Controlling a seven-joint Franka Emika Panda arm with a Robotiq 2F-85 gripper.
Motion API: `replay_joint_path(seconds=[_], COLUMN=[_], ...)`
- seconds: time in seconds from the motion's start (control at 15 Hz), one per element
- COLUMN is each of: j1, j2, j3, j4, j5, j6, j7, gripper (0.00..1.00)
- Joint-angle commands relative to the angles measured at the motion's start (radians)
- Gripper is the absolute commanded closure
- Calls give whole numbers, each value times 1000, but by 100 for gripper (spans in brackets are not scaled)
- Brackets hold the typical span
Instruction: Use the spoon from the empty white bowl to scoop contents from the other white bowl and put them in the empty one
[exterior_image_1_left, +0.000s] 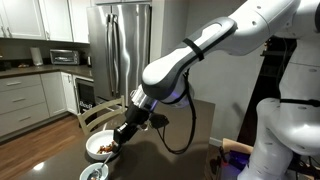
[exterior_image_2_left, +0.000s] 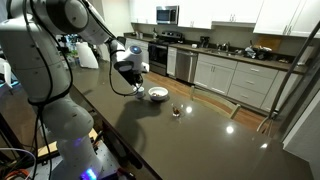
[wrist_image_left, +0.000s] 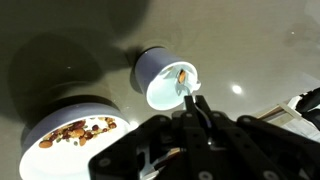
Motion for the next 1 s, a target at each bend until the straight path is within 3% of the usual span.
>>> replay_joint_path(seconds=[0.0,0.53,0.93], j1=[14,11,15], j2=[-35,-33,-37], j3=[-13,-26,-34], j4=[-15,-31,-31], j5=[-81,-354,-451], j6=[19,55,53], j7=[65,234,311], gripper=[98,98,98])
